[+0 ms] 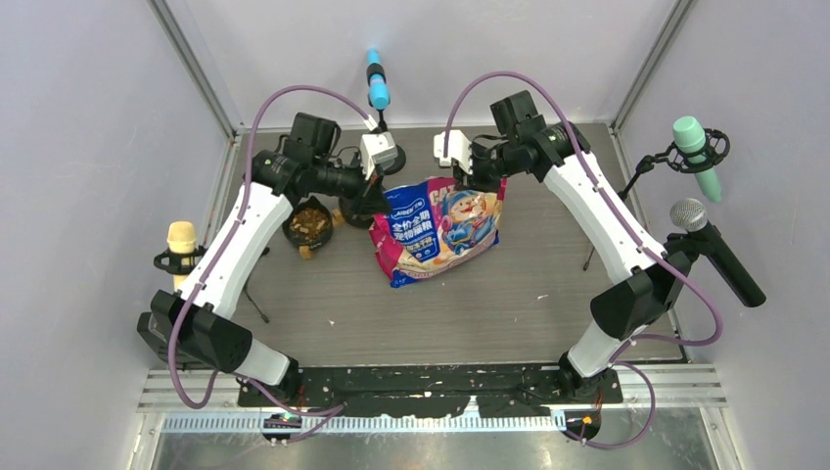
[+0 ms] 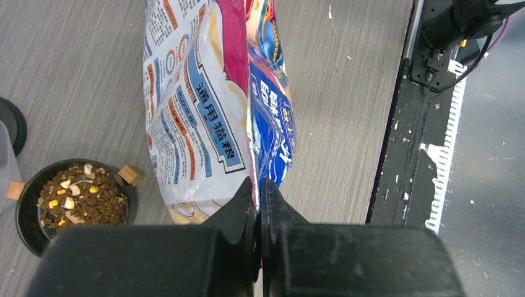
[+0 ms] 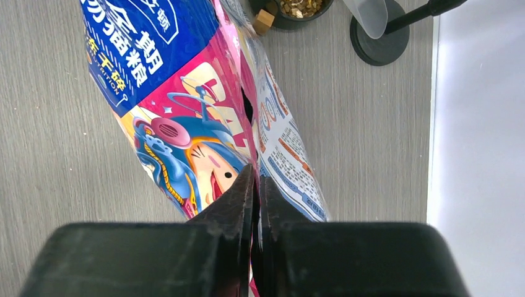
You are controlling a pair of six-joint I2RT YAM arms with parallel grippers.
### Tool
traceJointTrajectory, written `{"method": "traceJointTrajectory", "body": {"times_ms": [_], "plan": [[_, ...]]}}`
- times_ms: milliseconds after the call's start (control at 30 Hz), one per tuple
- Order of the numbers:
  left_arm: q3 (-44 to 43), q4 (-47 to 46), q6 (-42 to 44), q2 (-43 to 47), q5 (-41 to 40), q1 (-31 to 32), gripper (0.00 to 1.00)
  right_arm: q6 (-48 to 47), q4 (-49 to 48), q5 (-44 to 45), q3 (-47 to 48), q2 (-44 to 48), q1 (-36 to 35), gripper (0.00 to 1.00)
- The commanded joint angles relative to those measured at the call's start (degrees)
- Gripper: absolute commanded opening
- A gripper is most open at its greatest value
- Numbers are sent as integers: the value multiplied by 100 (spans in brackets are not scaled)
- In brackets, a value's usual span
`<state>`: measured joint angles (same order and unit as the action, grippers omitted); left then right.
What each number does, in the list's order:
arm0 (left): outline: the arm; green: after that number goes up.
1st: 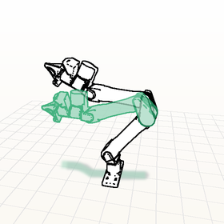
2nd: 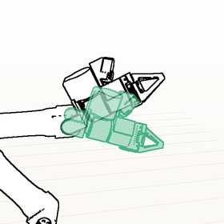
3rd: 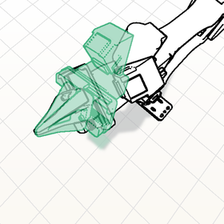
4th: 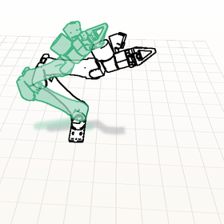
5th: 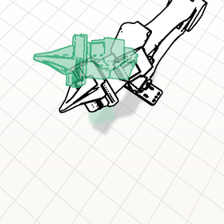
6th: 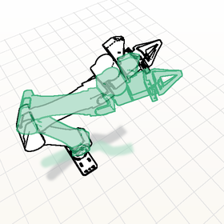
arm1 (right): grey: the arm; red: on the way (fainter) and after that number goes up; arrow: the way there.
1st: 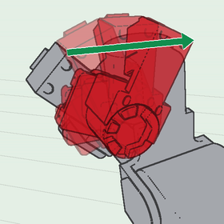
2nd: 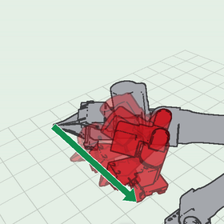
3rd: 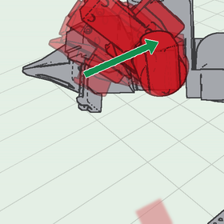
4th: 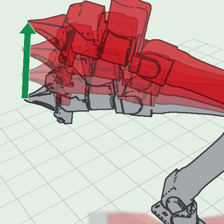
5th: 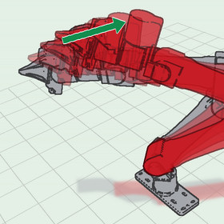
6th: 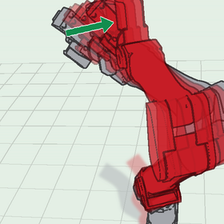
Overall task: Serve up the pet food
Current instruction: Close the pet food bag at the center of the board.
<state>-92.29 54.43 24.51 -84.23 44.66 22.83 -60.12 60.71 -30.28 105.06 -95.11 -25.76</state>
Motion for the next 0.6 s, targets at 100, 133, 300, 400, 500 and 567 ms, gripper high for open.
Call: {"method": "traceJointTrajectory", "body": {"times_ms": [100, 133, 300, 400, 500, 567], "plan": [[-558, 237, 159, -147, -192, -6, 0, 298, -363, 196, -19, 430, 18, 5], [-649, 242, 205, -181, -276, -13, 0, 453, -404, 204, -22, 500, 18, 5], [-1180, 222, 423, -435, -421, -183, 0, 1119, -645, 225, -76, 868, 18, 5], [-1493, 230, 520, -591, -328, -320, 0, 1464, -633, 283, -10, 955, 20, 5], [-1874, 496, 705, -747, -165, -341, 0, 1631, -564, 212, -6, 1015, 21, 5], [-1942, 657, 790, -794, -28, -341, 0, 1635, -507, 139, -32, 1020, 14, 5]]}}
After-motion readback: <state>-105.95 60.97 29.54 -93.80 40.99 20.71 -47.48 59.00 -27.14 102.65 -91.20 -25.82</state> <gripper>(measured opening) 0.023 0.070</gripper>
